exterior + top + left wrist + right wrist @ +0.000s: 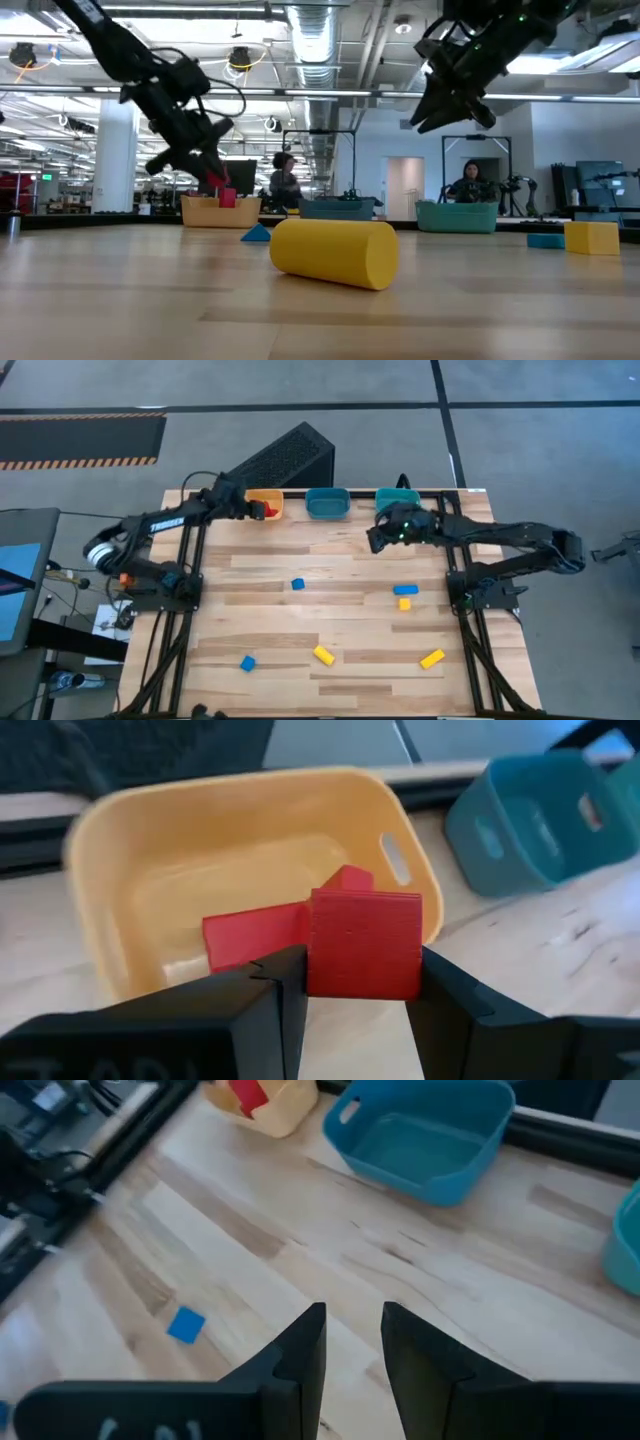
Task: Sort & place blocks by color
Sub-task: Put the red block into the yellow container, then put the top right blue block into the blue container
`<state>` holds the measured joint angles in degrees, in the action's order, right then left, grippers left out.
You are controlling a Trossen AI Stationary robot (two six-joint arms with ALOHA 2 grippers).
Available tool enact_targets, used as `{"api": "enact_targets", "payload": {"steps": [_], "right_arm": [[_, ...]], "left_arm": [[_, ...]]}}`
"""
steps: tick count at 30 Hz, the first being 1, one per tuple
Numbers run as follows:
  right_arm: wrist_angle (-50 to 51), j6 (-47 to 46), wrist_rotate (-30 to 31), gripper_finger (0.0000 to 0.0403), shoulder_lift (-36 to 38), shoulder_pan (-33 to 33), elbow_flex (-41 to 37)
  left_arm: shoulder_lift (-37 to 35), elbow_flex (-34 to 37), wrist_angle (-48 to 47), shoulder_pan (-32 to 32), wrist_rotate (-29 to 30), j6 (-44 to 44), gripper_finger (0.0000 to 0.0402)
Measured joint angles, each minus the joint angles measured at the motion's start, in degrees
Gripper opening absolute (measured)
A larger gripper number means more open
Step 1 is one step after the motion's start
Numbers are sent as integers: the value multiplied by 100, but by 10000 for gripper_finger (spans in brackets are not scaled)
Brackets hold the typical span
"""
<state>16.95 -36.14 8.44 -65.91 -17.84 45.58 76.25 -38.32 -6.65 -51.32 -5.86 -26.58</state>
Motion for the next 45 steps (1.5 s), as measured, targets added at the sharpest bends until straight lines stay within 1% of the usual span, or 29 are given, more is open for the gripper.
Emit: {"api": "enact_targets", "payload": {"steps": [2,4,7,12,15,21,23,25,29,31,34,36,41,45], "right_arm": [[60,68,-180,122,139,-175,0],[186,173,-240,122,274,-282,0],[391,415,-249,122,467,-349,0],[1104,663,-294,122,841,-408,0],[1612,836,-279,122,1143,-457,0],[2139,1086,-270,122,1877,-645,0],[2219,1220,-223,122,2119,-676,-10],[2155,1266,-193,122,2405,-675,-163],[1960,1130,-209,122,2965,-709,-632],[1902,928,-241,122,3195,-709,-876],[1798,683,-329,122,3420,-702,-1209],[1676,613,-384,122,3495,-701,-1388],[1305,566,-451,122,3527,-688,-1628],[731,555,-733,122,3519,-692,-1866]], "left_arm": [[316,-204,-10,-7,-143,84,110],[575,-415,-50,18,-133,153,111],[901,-764,-106,38,139,194,113],[1302,-1473,-948,38,718,206,136],[1389,-1806,-1319,45,924,317,161],[1359,-2035,-1490,91,804,188,204],[1359,-2035,-1585,146,738,-1,211],[1351,-2035,-1764,265,795,-158,214],[1292,-2031,-1875,801,1206,-234,209],[1210,-2031,-1739,1106,1373,-226,203],[1103,-2031,-1325,1560,1394,-227,194],[1059,-2031,-941,1857,1322,-229,189],[1029,-2031,85,2490,903,-197,185],[947,-2029,400,2758,799,-175,185]]}}
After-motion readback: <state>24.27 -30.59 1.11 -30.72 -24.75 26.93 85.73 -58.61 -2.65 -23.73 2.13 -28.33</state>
